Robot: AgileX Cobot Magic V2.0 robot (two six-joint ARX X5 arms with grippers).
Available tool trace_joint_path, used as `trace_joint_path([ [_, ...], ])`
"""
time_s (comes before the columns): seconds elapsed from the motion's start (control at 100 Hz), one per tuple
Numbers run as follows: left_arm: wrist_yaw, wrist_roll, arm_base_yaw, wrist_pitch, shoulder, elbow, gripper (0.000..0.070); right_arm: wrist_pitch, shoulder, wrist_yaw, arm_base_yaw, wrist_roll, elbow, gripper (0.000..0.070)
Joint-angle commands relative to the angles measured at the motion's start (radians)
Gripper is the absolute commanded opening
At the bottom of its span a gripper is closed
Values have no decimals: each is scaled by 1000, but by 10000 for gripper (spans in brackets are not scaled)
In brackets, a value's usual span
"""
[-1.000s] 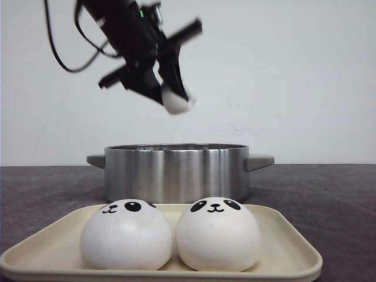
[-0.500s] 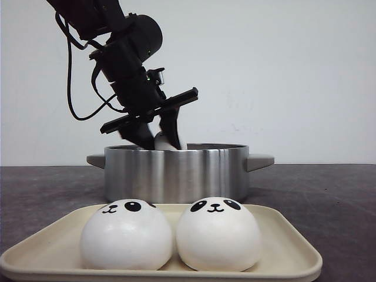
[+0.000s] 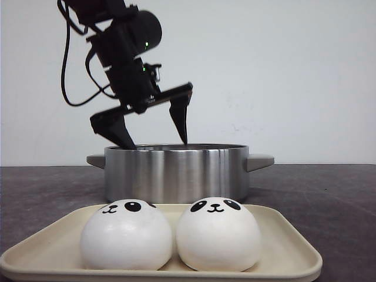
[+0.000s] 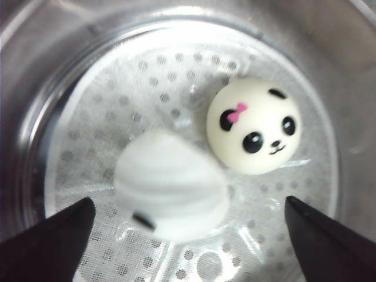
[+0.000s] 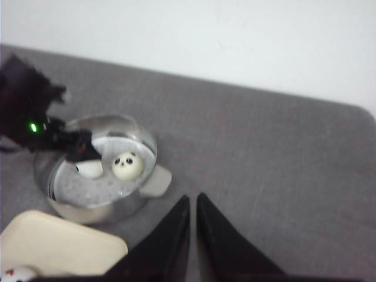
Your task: Steam buns
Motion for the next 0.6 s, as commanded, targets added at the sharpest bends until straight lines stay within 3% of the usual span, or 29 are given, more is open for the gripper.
trace_joint_path([
  [0.0, -9, 30, -10, 5, -57, 24, 649, 5, 10, -22, 10, 53, -27, 12],
  [0.19, -31, 83, -12, -8, -269, 24, 647, 81, 16, -157, 10, 142, -239, 12],
  [0.47, -31, 91, -12, -75, -585, 24, 639, 372, 116, -429, 10, 205, -547, 18],
  [0.52, -32, 92, -12, -93, -632, 24, 639, 394, 154, -475, 10, 212, -568, 103],
  [0.59, -32, 93, -12, -122, -694, 24, 638, 402, 222, -521, 11, 220, -576, 317],
])
